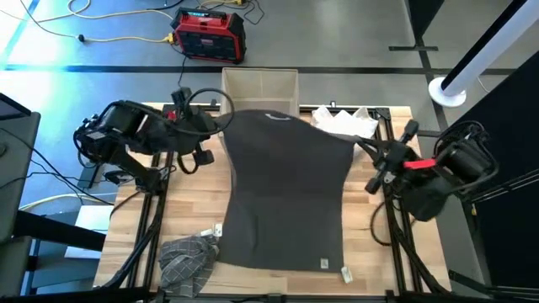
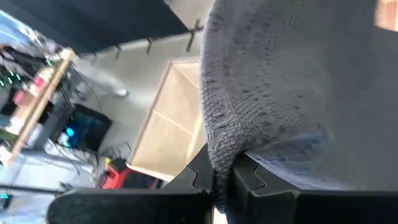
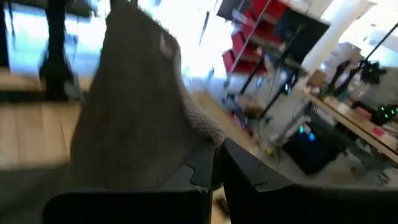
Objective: Fold towel
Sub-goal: Fold the dark gray towel
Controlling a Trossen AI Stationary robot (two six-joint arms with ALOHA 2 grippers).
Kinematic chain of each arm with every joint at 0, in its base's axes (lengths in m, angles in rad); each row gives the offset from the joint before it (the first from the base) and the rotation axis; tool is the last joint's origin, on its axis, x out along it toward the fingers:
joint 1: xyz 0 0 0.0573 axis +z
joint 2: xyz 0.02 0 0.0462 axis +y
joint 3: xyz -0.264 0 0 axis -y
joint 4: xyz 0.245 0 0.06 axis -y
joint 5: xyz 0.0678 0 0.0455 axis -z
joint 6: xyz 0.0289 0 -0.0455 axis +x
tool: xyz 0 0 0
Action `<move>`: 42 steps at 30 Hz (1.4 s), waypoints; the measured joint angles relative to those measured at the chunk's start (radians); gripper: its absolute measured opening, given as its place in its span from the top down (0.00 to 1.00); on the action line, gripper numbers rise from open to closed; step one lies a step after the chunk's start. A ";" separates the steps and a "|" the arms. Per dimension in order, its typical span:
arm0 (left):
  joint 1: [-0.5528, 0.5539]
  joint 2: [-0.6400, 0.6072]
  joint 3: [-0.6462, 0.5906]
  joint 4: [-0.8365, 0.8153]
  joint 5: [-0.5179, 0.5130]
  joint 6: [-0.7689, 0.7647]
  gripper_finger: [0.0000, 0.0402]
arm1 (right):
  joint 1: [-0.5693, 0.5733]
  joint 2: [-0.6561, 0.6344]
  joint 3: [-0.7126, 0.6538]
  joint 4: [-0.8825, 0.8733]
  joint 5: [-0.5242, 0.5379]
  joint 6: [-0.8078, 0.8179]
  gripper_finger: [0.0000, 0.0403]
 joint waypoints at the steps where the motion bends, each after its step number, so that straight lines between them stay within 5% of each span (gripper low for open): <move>1: 0.010 -0.005 -0.025 0.000 0.014 -0.014 1.00 | -0.014 -0.019 -0.040 0.004 -0.017 0.028 0.98; 11: 0.026 -0.099 -0.437 0.023 0.049 -0.146 1.00 | 0.003 -0.124 -0.401 0.019 -0.209 0.302 0.98; 19: -0.120 -0.143 -0.686 0.162 0.217 -0.380 1.00 | 0.057 -0.123 -0.583 0.236 -0.442 0.356 0.98; 30: -0.402 -0.141 -0.945 0.556 0.406 -0.709 1.00 | 0.121 -0.085 -0.748 0.566 -0.812 0.355 0.98; 42: -0.486 -0.054 -1.186 1.029 0.544 -0.793 1.00 | 0.121 0.090 -0.833 0.798 -1.058 0.285 0.98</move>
